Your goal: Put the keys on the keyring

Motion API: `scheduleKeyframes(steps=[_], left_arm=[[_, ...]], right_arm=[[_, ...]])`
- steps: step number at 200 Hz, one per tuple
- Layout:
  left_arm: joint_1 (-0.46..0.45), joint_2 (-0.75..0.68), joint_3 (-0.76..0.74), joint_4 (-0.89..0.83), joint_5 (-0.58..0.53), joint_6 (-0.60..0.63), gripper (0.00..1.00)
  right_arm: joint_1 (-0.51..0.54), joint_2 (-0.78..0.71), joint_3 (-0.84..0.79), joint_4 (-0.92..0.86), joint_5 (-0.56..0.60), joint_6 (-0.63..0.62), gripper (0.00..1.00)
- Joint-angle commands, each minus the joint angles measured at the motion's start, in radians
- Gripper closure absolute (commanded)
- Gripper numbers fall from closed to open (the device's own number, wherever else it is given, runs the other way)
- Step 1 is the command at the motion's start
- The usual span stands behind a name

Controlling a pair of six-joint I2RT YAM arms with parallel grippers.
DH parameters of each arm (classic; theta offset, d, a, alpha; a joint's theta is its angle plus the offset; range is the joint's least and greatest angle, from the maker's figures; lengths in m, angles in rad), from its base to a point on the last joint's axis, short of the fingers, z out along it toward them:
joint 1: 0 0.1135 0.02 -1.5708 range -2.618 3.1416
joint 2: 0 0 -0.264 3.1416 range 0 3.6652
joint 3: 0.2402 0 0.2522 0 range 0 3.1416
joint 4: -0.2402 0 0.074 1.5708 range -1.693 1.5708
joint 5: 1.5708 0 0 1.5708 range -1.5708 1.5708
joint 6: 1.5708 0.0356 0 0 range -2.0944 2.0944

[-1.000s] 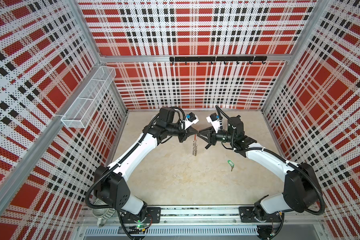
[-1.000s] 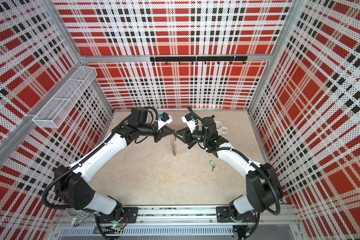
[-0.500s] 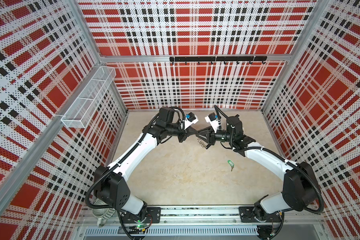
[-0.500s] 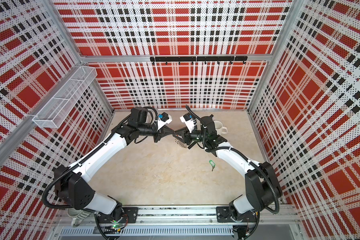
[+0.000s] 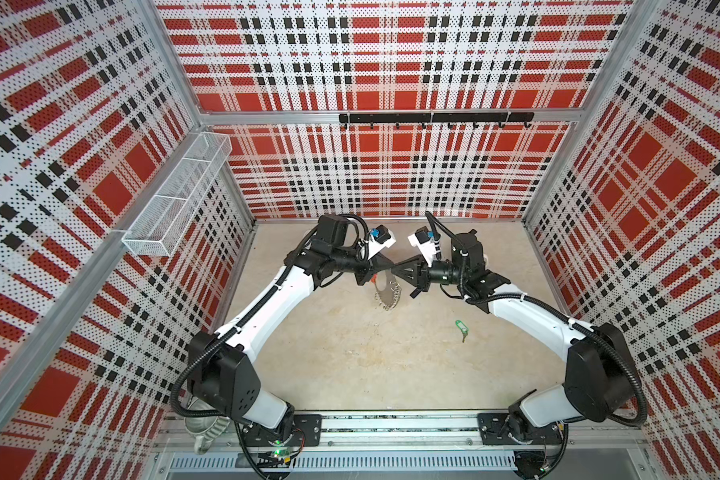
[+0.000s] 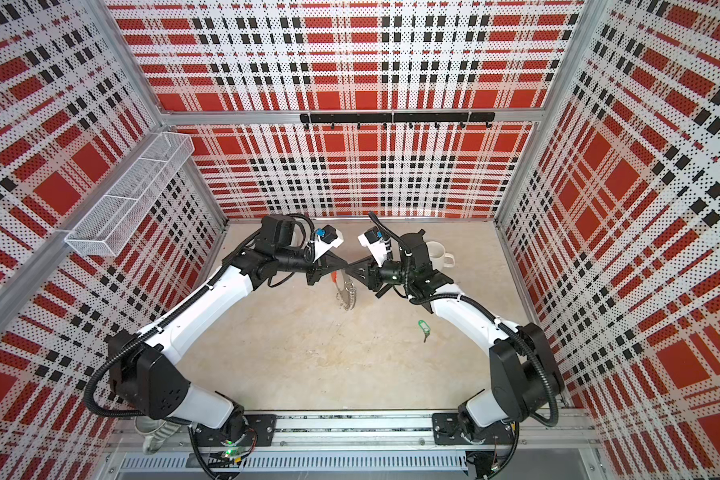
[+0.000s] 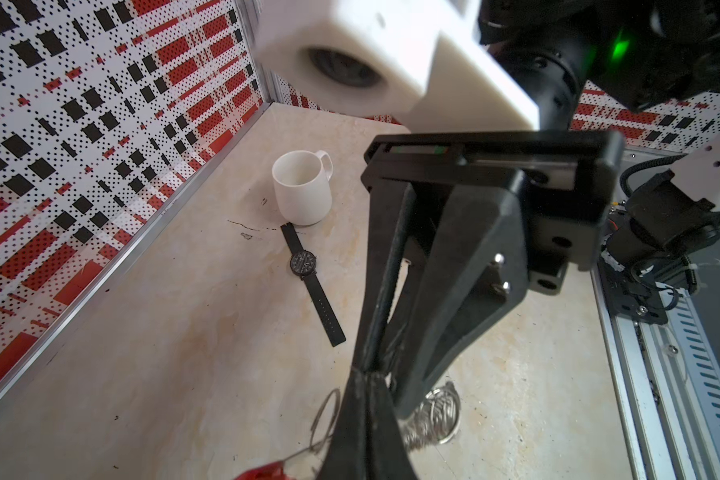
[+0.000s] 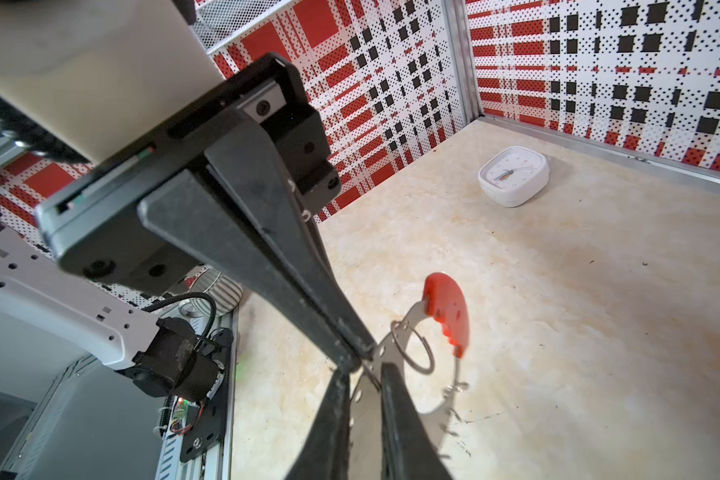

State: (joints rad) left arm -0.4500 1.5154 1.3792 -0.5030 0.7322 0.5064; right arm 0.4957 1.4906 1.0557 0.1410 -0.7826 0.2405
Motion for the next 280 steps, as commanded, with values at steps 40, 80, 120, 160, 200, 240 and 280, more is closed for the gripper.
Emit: scheduleKeyframes(steps=[40,80,120,160,200,240,280], left_arm=[[-0.009,-0.013,0.026,-0.012,0.052,0.003,1.00],[-0.009,-0.012,0.026,-0.012,0.046,0.003,1.00],[-0.020,-0.006,0.026,-0.012,0.022,0.005,1.00],[-0.028,-0.005,0.026,-0.012,0.011,0.003,1.00],[-0.028,-0.016,0.021,-0.002,-0.014,-0.005,0.84],[0.009,-0.086,-0.063,0.207,-0.047,-0.198,0.63],[0.078,-0.217,-0.276,0.617,-0.060,-0.513,0.64]], right_arm=[[0.006,-0.009,0.014,0.013,0.015,-0.020,0.93],[0.006,-0.012,0.014,0.012,0.026,-0.017,0.95],[0.009,-0.020,0.008,0.017,0.095,-0.003,1.00],[0.027,-0.046,-0.030,0.109,0.130,0.030,1.00],[0.038,-0.050,-0.039,0.134,0.151,0.031,1.00],[0.040,-0.085,-0.095,0.209,0.226,0.036,1.00],[0.040,-0.103,-0.138,0.300,0.244,0.073,1.00]])
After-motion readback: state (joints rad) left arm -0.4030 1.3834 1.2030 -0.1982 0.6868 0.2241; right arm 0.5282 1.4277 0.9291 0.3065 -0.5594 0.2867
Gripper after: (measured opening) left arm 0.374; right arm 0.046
